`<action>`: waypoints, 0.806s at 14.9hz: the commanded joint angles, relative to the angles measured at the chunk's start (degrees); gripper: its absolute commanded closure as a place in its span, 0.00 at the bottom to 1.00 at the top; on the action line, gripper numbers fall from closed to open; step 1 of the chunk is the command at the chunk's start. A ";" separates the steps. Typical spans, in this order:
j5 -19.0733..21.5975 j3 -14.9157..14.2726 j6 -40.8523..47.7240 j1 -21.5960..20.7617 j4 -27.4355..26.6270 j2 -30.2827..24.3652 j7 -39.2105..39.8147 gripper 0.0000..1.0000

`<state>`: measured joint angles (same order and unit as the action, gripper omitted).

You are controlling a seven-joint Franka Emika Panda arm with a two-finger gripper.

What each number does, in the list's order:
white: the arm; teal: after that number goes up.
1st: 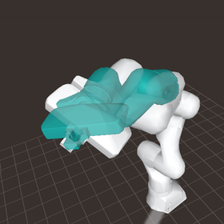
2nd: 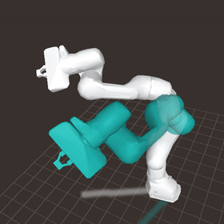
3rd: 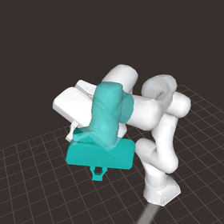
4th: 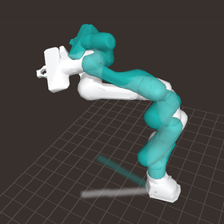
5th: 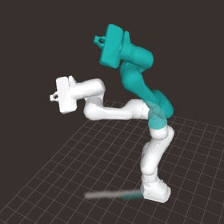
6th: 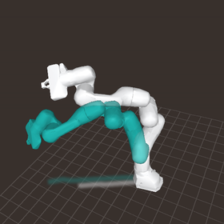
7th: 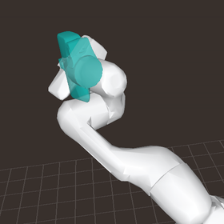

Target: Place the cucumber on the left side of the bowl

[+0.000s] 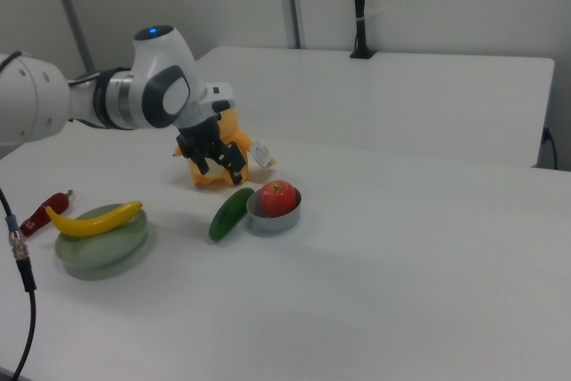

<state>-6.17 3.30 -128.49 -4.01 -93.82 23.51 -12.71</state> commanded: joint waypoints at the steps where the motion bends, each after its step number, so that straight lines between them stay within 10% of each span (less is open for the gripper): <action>1: -0.77 0.91 12.17 -0.29 -1.72 -7.05 -1.28 0.00; 6: -0.60 0.30 26.16 0.05 -3.47 -18.29 2.16 0.00; 12: 0.37 -3.91 20.32 0.49 -7.08 -23.95 9.60 0.00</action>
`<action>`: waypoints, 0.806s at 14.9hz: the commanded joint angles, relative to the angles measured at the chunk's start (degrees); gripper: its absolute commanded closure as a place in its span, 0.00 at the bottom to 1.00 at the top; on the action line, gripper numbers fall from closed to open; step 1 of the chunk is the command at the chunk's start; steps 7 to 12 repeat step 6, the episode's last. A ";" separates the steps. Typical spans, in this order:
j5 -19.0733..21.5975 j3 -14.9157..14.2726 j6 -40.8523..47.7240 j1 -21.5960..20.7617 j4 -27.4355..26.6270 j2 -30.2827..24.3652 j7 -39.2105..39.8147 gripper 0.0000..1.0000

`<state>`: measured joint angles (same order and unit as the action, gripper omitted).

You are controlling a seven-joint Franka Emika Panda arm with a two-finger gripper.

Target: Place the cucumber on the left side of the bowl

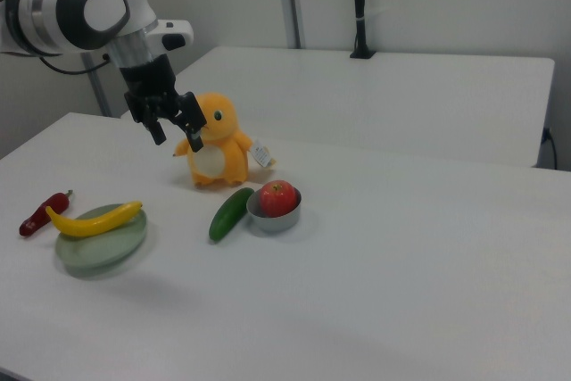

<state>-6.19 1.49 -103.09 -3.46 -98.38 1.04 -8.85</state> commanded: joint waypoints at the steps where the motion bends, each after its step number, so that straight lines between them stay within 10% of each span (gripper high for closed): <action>1: 2.39 -2.72 -5.54 -0.06 -2.43 -1.57 6.56 0.00; 12: 2.85 -2.81 -4.84 -0.15 -2.16 -1.57 6.65 0.00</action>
